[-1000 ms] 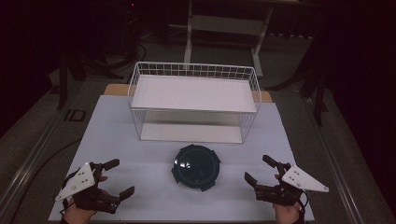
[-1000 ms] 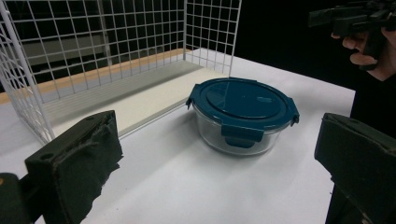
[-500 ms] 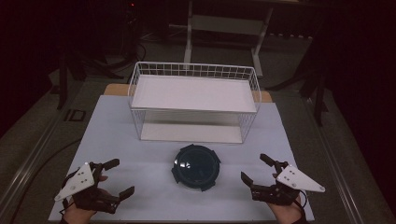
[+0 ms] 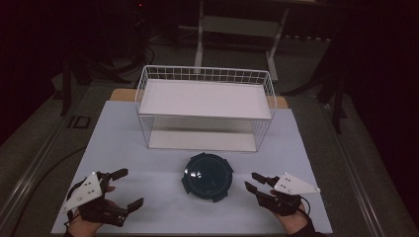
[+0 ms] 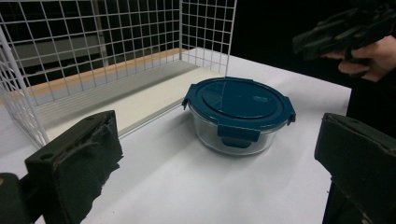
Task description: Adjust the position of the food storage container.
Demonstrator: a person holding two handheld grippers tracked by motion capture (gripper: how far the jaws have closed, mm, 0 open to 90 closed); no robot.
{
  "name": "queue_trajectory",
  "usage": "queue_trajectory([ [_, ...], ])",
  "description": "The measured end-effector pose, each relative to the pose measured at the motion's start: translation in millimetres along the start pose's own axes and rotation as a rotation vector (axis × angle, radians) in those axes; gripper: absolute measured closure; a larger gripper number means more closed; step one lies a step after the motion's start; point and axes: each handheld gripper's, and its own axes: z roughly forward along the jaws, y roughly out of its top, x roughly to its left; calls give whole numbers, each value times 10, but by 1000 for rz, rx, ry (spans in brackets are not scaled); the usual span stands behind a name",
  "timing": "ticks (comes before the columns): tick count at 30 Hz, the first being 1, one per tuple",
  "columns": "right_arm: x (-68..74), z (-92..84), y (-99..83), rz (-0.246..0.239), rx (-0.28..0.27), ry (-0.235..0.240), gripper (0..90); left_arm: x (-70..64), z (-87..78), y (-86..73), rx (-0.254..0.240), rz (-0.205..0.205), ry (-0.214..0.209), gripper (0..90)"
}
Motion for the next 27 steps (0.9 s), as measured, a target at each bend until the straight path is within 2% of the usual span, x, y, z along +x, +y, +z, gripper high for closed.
queue_trajectory([
  [1,6,62,-32,9,21,27,684,4,0,-3,3,0,0,4],
  [2,6,62,-32,9,21,27,684,4,0,-3,3,0,0,3],
  [3,34,123,-63,19,45,54,770,4,1,-4,3,0,0,4],
  [5,54,154,-79,18,55,65,795,5,6,-5,4,-2,-3,4],
  [7,105,238,-118,10,84,87,896,0,9,-4,5,-1,-5,3],
  [10,113,257,-127,13,91,97,897,-2,8,-3,7,3,-4,3],
  [11,132,351,-189,15,134,128,898,-6,7,-3,9,7,-6,4],
  [16,160,473,-268,9,180,157,899,-5,10,-4,9,8,-7,3],
  [19,166,520,-281,19,190,178,900,-5,10,-4,10,8,-9,3],
  [23,181,533,-276,8,196,167,900,-9,9,-4,12,11,-9,3],
  [27,203,534,-269,8,187,184,900,-8,17,-4,11,6,-10,3],
])
